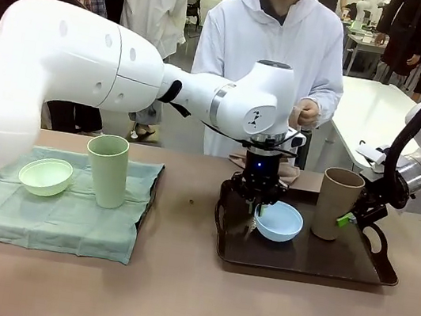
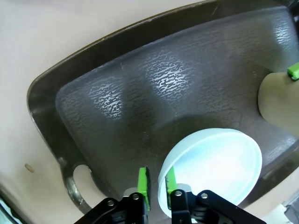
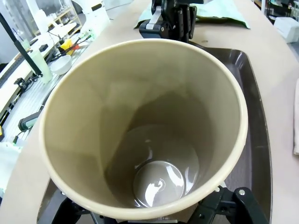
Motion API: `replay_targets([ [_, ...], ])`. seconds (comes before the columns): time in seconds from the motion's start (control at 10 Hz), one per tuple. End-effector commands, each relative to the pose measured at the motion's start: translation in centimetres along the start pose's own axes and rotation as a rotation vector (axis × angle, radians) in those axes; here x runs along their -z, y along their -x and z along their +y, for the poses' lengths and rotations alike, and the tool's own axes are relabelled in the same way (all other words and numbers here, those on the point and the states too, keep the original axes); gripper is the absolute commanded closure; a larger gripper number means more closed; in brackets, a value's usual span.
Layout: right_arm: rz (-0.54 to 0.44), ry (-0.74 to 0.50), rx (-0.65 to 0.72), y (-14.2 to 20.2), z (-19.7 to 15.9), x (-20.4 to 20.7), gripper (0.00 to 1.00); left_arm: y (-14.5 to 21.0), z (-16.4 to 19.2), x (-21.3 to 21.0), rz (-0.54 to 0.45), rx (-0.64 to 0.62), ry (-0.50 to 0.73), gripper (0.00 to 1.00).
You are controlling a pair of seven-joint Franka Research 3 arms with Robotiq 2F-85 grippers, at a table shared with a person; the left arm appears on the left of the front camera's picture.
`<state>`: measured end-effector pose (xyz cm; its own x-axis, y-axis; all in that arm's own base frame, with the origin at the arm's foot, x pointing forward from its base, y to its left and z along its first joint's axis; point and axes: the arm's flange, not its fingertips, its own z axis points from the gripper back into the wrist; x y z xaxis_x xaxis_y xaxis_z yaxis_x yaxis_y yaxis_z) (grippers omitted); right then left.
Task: Set up a tray with a mat and arrange the tableware.
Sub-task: Pick up the Picnic Bowl and Reusable plastic cup from the Handle tray in front of the human's position and hold them in the air.
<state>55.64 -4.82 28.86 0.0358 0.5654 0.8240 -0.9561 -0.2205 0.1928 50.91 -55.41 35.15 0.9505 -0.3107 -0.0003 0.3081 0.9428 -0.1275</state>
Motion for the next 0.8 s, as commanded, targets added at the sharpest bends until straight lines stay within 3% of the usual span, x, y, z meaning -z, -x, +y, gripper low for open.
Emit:
replay_targets([
  [0.0,-0.015,0.014,0.024,0.0,-0.2,0.1,0.75,-1.0,-0.7,-0.3,0.001,-0.044,-0.043,1.00],
  [0.1,-0.017,0.014,0.020,0.0,-0.2,0.1,0.75,-1.1,-0.6,-0.4,0.003,-0.047,-0.047,1.00],
  [0.2,-0.022,0.012,0.020,0.1,-0.2,0.0,1.00,-1.1,-0.6,-0.4,0.003,-0.048,-0.050,1.00],
  [0.3,-0.026,0.013,0.016,0.0,-0.3,0.0,0.76,-1.1,-0.6,-0.5,0.004,-0.052,-0.054,1.00],
  [0.4,-0.023,0.015,0.015,0.1,-0.2,0.1,1.00,-1.2,-0.5,-0.4,-0.001,-0.058,-0.058,1.00],
  [0.5,-0.006,0.044,0.027,-0.2,-0.3,-0.1,1.00,-1.2,-0.5,-0.5,0.033,-0.066,-0.061,1.00],
  [0.7,0.023,0.097,-0.013,-4.2,2.4,-2.1,1.00,-0.4,-0.5,-3.6,0.032,-0.065,-0.024,1.00],
])
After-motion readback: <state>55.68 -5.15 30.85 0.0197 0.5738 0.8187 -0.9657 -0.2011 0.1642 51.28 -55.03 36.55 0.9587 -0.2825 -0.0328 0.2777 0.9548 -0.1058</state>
